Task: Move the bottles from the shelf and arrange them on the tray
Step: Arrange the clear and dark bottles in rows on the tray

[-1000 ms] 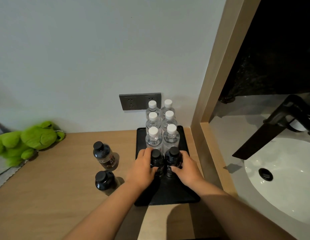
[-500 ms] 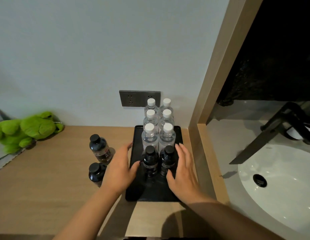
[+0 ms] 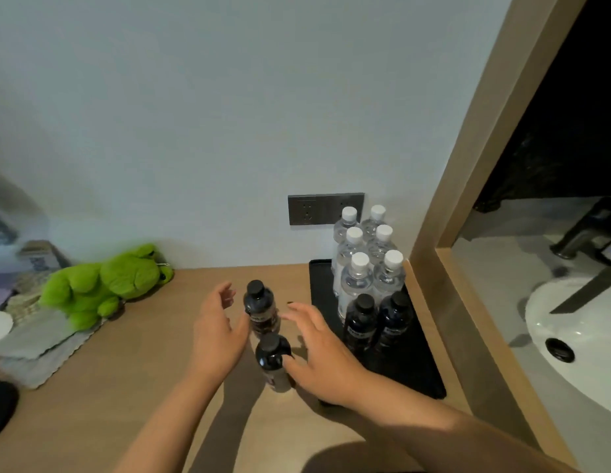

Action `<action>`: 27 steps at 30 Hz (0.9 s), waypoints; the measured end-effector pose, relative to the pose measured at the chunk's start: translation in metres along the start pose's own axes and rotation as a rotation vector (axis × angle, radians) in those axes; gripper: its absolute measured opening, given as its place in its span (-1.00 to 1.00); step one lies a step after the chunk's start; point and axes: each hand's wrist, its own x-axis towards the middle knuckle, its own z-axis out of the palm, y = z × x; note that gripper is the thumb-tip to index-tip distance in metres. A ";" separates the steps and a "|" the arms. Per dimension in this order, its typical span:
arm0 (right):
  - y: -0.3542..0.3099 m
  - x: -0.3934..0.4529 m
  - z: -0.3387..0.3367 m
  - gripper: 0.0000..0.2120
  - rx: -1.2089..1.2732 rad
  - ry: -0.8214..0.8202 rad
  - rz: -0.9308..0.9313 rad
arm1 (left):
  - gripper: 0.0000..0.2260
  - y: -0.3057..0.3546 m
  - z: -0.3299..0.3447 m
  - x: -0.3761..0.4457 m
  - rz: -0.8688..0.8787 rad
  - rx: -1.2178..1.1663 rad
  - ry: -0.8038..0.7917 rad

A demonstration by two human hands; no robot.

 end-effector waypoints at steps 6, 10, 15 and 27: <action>-0.021 0.030 0.045 -0.51 -0.053 -0.132 0.168 | -0.50 -0.021 -0.010 0.046 0.124 0.164 -0.261; -0.021 0.025 0.057 -0.58 -0.109 -0.080 0.320 | -0.52 -0.017 0.000 0.068 0.244 0.213 -0.423; -0.025 0.009 0.058 -0.58 -0.144 0.003 0.414 | -0.56 -0.028 0.021 0.090 0.220 0.261 -0.579; -0.029 0.015 0.049 -0.49 -0.113 0.024 0.576 | -0.75 -0.047 0.004 0.084 0.255 0.158 -0.407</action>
